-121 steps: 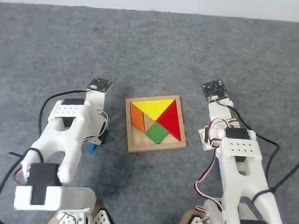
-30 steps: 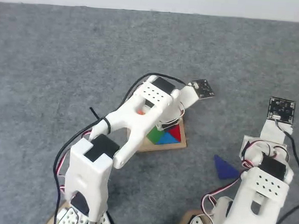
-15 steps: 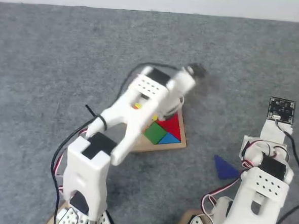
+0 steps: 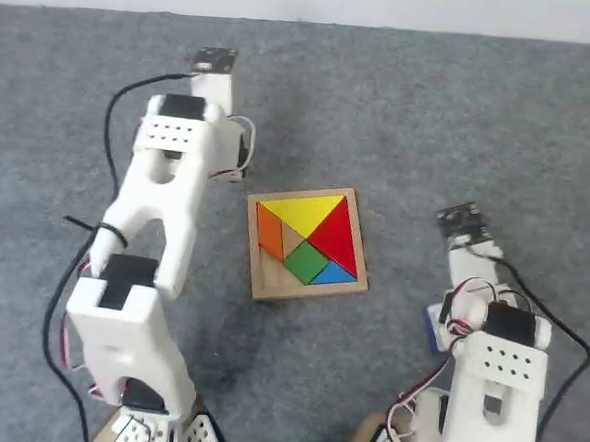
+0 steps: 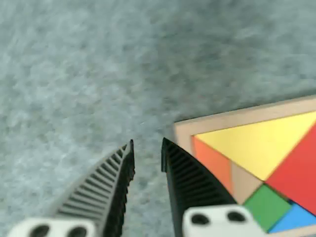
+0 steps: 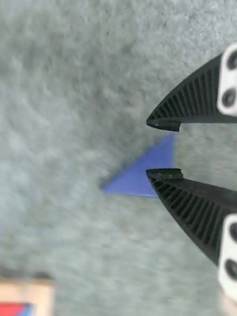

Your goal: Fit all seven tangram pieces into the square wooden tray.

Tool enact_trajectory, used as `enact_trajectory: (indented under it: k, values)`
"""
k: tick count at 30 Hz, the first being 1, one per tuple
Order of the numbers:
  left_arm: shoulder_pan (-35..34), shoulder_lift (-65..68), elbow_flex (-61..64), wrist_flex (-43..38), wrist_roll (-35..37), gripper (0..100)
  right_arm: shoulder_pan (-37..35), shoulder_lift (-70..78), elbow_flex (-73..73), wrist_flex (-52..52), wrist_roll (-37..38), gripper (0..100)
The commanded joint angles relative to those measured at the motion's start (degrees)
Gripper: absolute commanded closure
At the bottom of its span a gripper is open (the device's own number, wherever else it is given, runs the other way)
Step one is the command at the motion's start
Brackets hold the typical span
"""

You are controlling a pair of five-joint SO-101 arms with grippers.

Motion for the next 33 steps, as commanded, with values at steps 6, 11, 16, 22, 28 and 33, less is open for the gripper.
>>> enact_trajectory:
  k: [6,11,16,22,28,33]
  values:
    - [-2.7,-3.4,1.1,-1.3,-0.8,90,0.7,-3.6,-1.8,11.1,19.7,85.4]
    - [-4.0,-3.6,1.4,-0.5,-0.6,90,-0.8,-3.6,2.4,8.9,24.6,85.1]
    - [-5.5,-4.0,2.7,0.3,-0.6,90,-1.5,-3.6,8.4,2.4,24.6,85.0]
    - [-7.5,-4.0,4.3,0.3,-1.1,91,-1.5,-3.6,8.5,-2.6,19.5,75.1]
    - [-7.5,-4.0,5.6,-0.1,-3.1,91,-1.8,-3.6,8.6,-5.4,18.6,74.7]
    - [-7.5,-4.0,5.6,0.2,-3.5,91,-1.9,-1.7,9.0,-6.5,20.3,74.6]
